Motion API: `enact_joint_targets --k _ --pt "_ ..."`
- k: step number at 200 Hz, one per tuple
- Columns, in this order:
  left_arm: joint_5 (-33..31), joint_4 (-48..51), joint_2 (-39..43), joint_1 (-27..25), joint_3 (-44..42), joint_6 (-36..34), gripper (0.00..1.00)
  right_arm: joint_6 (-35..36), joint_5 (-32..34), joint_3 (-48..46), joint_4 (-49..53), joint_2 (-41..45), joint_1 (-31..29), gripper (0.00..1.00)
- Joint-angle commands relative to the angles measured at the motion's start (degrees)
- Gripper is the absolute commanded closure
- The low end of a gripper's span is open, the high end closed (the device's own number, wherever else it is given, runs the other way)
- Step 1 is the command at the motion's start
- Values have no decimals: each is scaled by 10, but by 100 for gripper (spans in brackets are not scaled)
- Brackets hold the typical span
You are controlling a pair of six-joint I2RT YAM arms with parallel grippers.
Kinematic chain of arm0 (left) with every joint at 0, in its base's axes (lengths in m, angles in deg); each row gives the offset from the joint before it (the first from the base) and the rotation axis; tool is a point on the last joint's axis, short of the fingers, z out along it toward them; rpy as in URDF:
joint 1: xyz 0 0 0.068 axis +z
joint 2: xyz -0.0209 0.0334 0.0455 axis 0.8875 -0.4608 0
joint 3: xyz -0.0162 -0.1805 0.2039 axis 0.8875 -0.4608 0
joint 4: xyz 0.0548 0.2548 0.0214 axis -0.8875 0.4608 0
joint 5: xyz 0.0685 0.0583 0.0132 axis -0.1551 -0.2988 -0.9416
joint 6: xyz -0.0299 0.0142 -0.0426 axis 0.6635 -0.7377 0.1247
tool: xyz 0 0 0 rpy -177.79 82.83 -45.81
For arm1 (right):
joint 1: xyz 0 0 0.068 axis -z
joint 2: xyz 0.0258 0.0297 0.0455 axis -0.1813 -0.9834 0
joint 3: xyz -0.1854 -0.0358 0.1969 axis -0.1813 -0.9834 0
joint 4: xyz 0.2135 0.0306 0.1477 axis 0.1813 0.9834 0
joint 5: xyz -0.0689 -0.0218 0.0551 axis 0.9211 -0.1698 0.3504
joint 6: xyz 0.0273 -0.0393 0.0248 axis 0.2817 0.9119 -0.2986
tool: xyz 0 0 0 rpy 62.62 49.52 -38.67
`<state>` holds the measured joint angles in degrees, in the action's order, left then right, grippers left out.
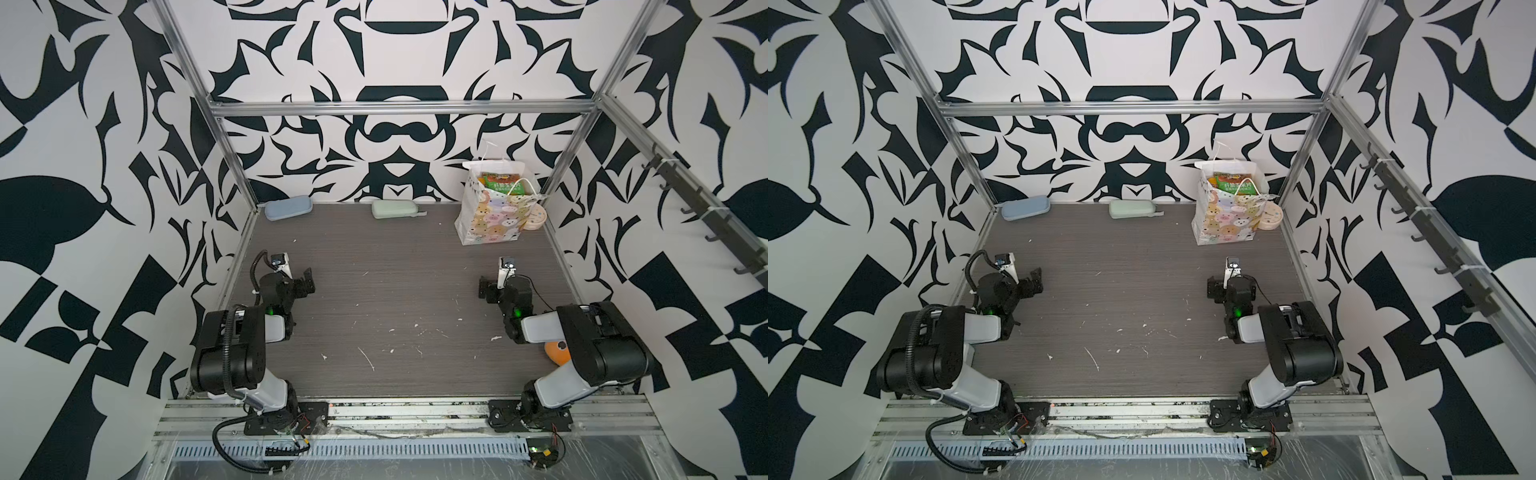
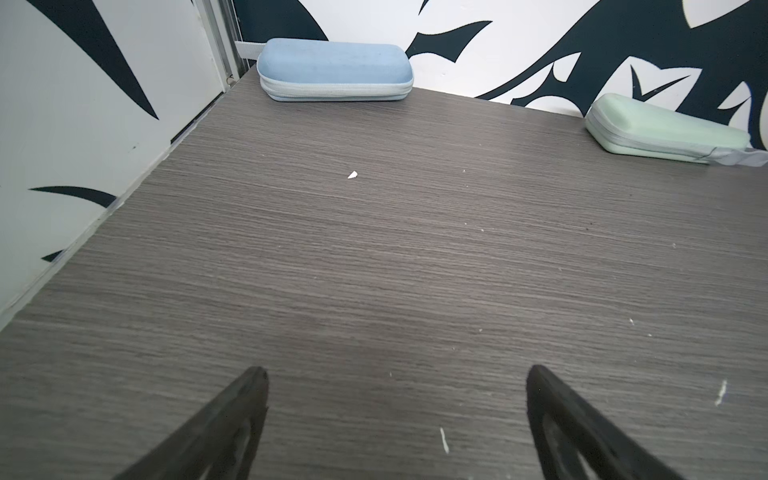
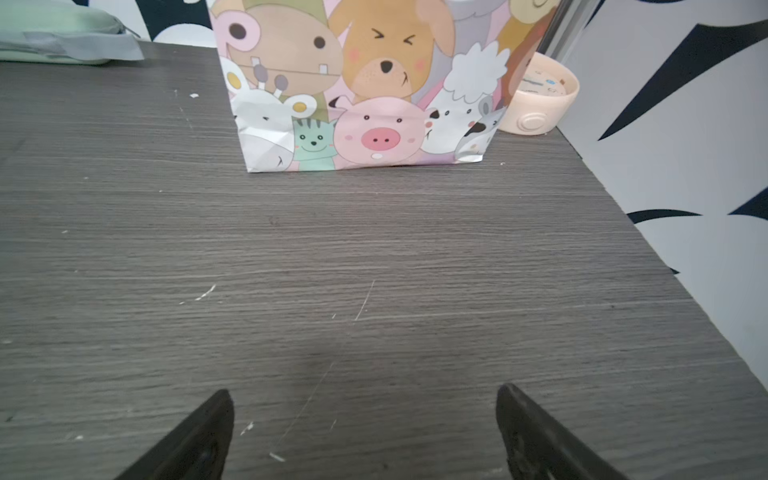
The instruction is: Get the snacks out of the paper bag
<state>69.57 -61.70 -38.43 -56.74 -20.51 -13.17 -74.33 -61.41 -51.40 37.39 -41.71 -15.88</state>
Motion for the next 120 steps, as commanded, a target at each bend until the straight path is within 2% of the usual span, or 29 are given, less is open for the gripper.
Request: enact_joint_targets --k 1,120 --pt "3 5 1 0 10 -4 1 2 -8 13 -14 9 2 0" --pt "8 4 1 6 10 -2 1 4 -10 16 -9 8 2 0"
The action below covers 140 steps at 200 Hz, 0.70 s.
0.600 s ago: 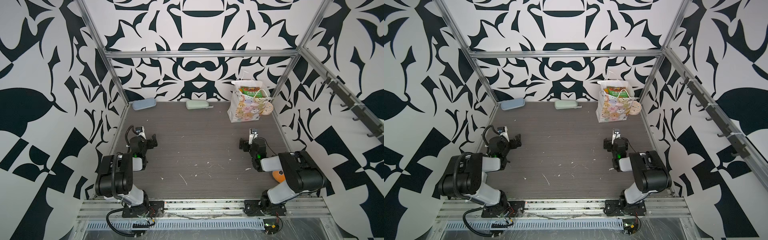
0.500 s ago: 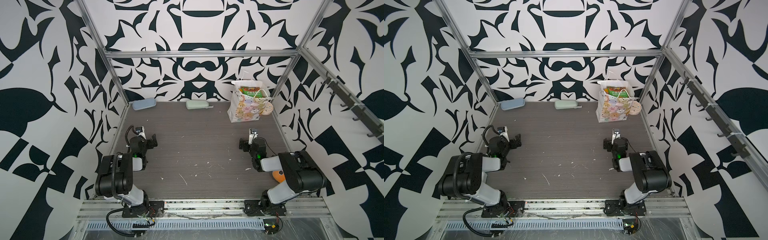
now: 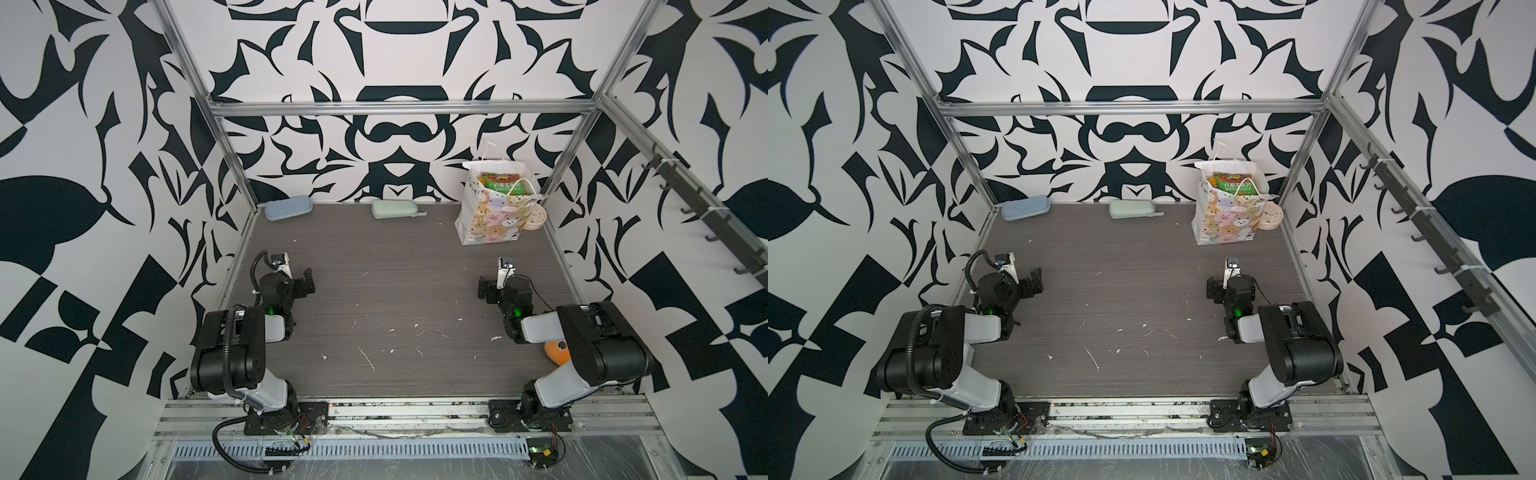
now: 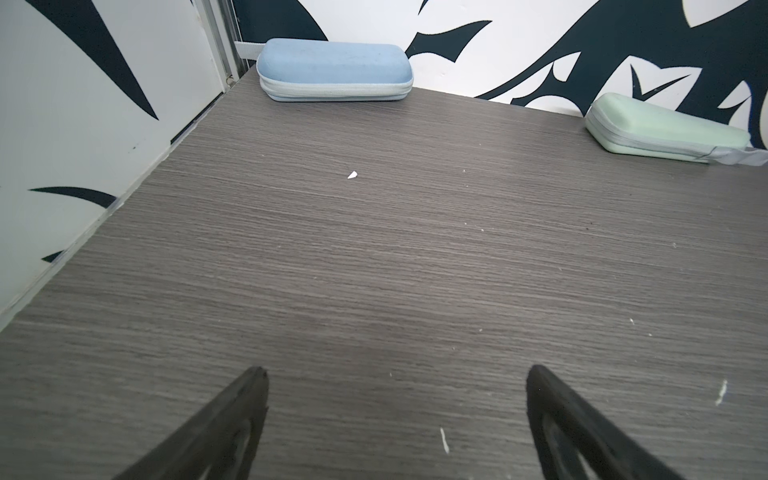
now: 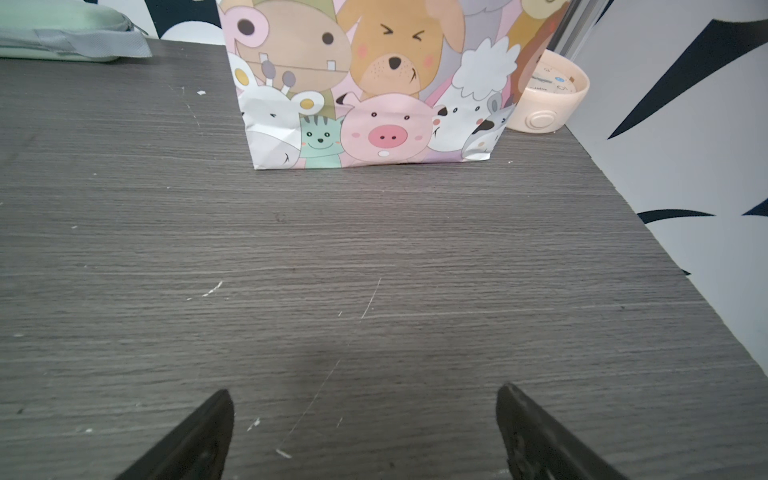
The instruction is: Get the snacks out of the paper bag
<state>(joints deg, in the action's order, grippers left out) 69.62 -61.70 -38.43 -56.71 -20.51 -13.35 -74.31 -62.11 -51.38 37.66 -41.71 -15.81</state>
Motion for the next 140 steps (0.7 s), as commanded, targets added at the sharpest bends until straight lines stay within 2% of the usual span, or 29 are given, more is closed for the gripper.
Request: enact_joint_targets --k 1,84,105,114,126,135,140 --pt "8 4 0 6 10 -1 1 4 -3 16 -12 8 1 0" --pt "8 5 -1 5 11 -1 1 3 -8 15 -14 10 3 0" --pt "7 0 2 6 8 0 1 -7 -34 17 -10 11 18 0" --pt "-1 -4 9 5 10 10 1 -12 -1 11 -23 21 13 4" --pt "-2 87 57 2 38 8 1 -20 31 33 79 85 12 6" --pt "-7 181 99 -1 74 6 0 -31 57 74 189 134 12 15" --pt "-2 219 127 -3 93 9 0 -45 62 91 221 156 12 16"
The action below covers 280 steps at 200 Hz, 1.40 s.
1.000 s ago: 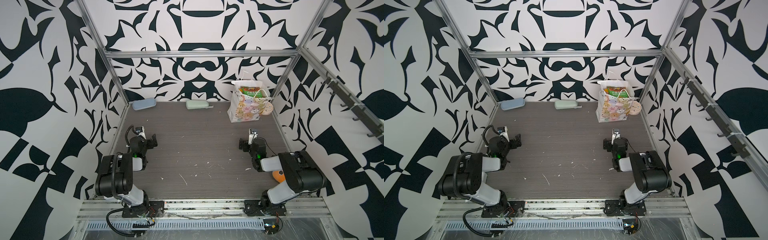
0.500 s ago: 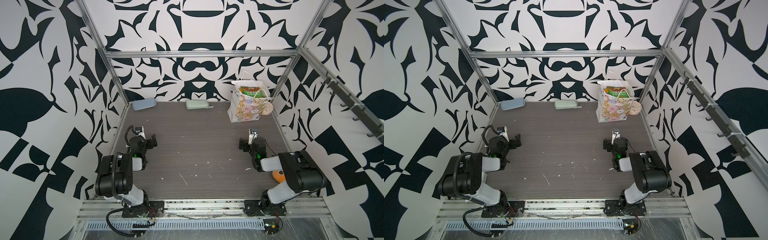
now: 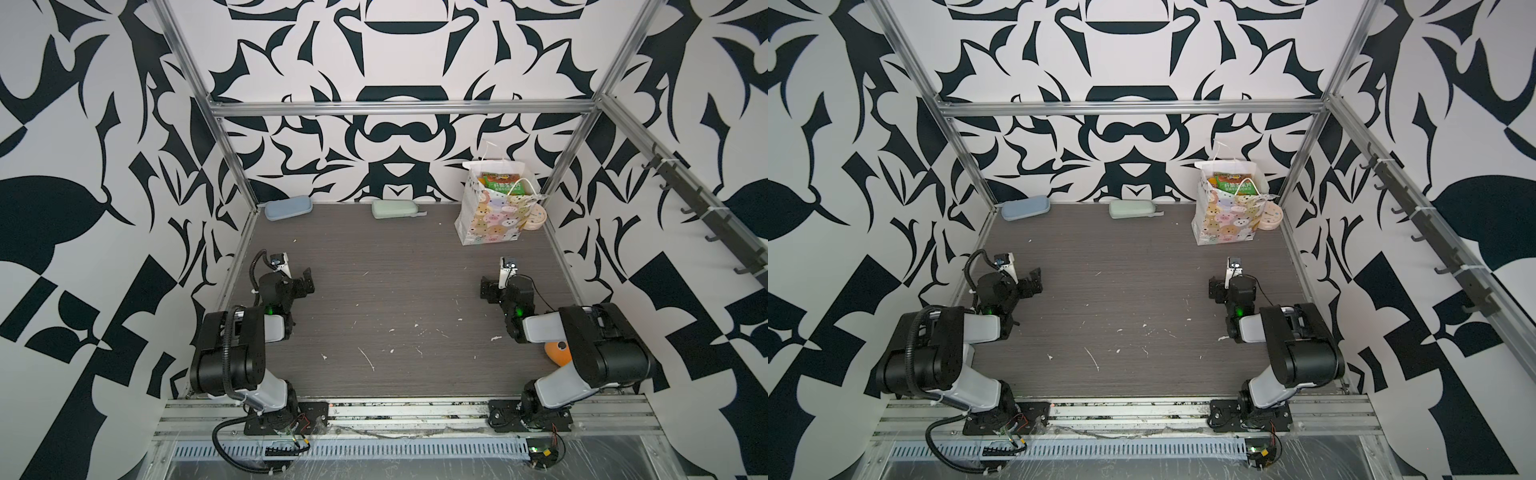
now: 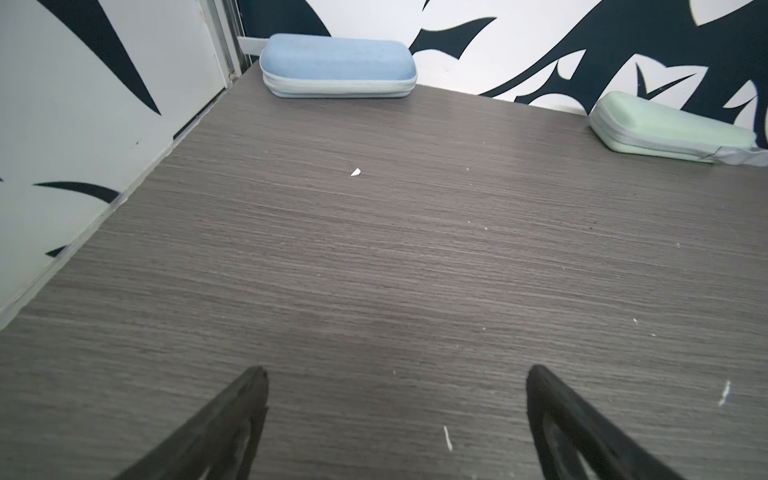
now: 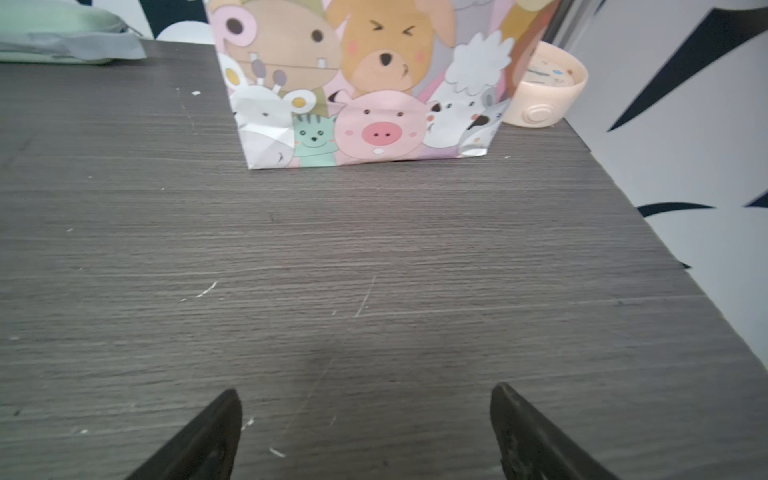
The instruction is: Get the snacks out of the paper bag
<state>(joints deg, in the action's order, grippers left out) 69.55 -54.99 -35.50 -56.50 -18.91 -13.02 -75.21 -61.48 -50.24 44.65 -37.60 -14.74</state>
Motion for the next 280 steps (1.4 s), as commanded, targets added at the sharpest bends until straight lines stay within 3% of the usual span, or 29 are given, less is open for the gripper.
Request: enact_joint_targets --k 1,10,25,56,72,84,103,145,164,223,240,257,280 --pt "1 157 102 -5 81 9 1 -38 55 81 156 119 1 16" --pt "25 188 126 -5 110 40 0 -55 44 95 186 157 1 18" --pt "71 219 155 -15 175 82 8 -92 36 120 235 205 1 24" --pt "24 328 76 -133 367 47 13 -154 68 221 365 220 28 26" --pt "43 383 13 -176 470 43 14 -192 19 287 438 206 81 29" --pt "69 415 -30 -196 538 54 21 -209 -92 326 464 191 137 32" --pt "103 417 -86 -224 597 68 27 -212 -158 378 497 163 188 36" --pt "158 449 -208 -283 729 54 38 -202 -202 499 541 50 245 43" --pt "181 461 -252 -303 780 59 42 -202 -236 555 542 -12 268 52" --pt "181 446 -299 -345 804 80 46 -161 -241 747 575 -205 271 70" --pt "192 429 -291 -345 783 89 46 -143 -275 813 586 -270 271 72" --pt "196 410 -281 -345 757 93 48 -119 -328 916 639 -345 271 82" --pt "190 408 -274 -345 738 90 47 -125 -396 1016 656 -424 271 83"
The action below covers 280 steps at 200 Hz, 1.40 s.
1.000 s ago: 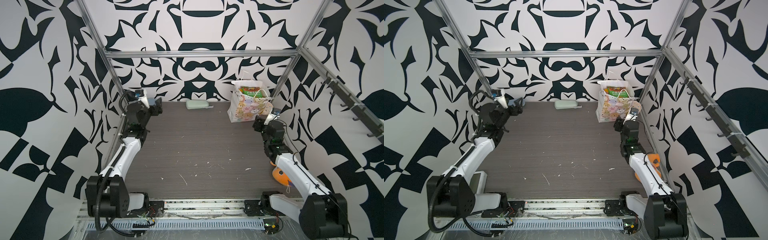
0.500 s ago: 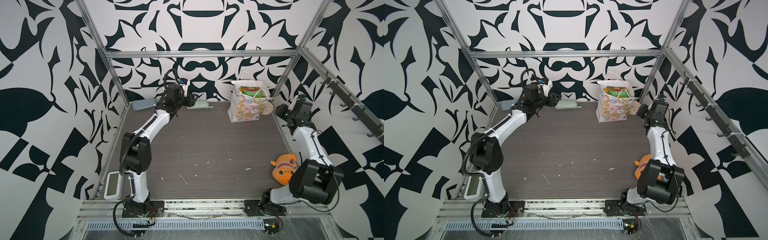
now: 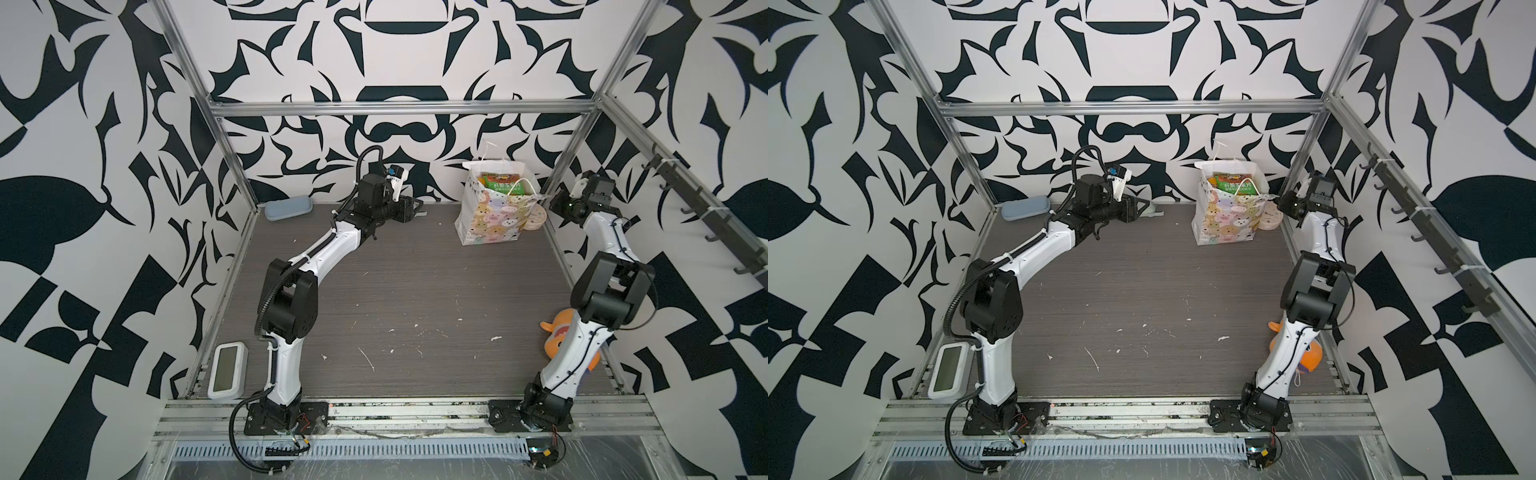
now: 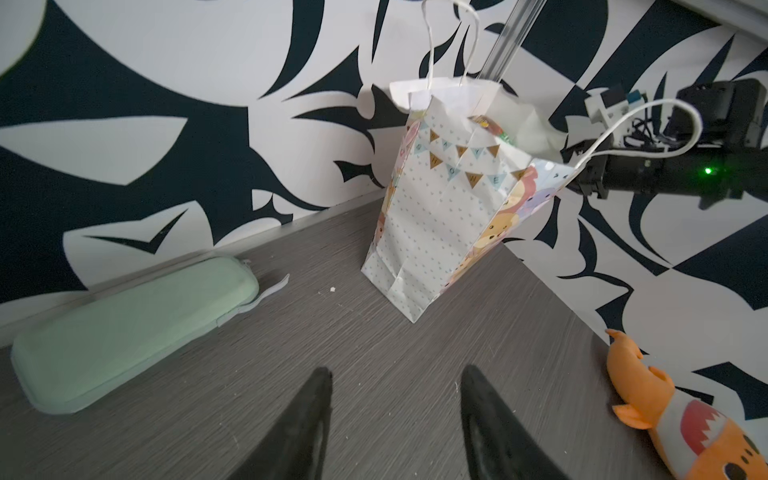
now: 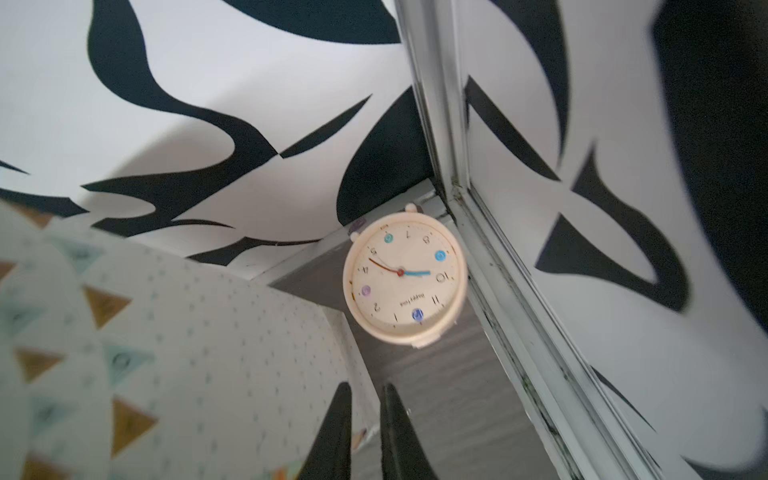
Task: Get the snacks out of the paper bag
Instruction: 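Reach the right gripper to the bag handle while the left arm moves toward the bag, then drag the paper bag to center with right gripper while left gripper approaches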
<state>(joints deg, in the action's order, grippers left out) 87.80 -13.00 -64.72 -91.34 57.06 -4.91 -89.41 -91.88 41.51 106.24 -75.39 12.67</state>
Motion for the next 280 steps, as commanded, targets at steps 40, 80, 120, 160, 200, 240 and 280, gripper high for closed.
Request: enact_joint_targets --k 40,80,120,160,200,240,280 --pt "-3 -19 36 3 -52 3 46 -28 -209 260 31 -170 -4 83" --pt "-9 -26 48 3 -75 2 45 -59 -274 467 68 -313 -18 78" --pt "-15 -15 62 3 -86 -6 44 -106 -323 428 -13 -331 -31 75" --pt "-43 -14 85 3 -118 -18 43 -61 -341 409 12 -330 -64 74" --pt "-128 -81 163 5 -227 -31 38 -22 -349 367 27 -305 -95 74" --pt "-203 -103 206 13 -301 -35 38 -12 -347 240 -27 -230 -125 76" --pt "-206 -129 218 58 -343 38 38 28 -314 122 -50 -146 -161 76"
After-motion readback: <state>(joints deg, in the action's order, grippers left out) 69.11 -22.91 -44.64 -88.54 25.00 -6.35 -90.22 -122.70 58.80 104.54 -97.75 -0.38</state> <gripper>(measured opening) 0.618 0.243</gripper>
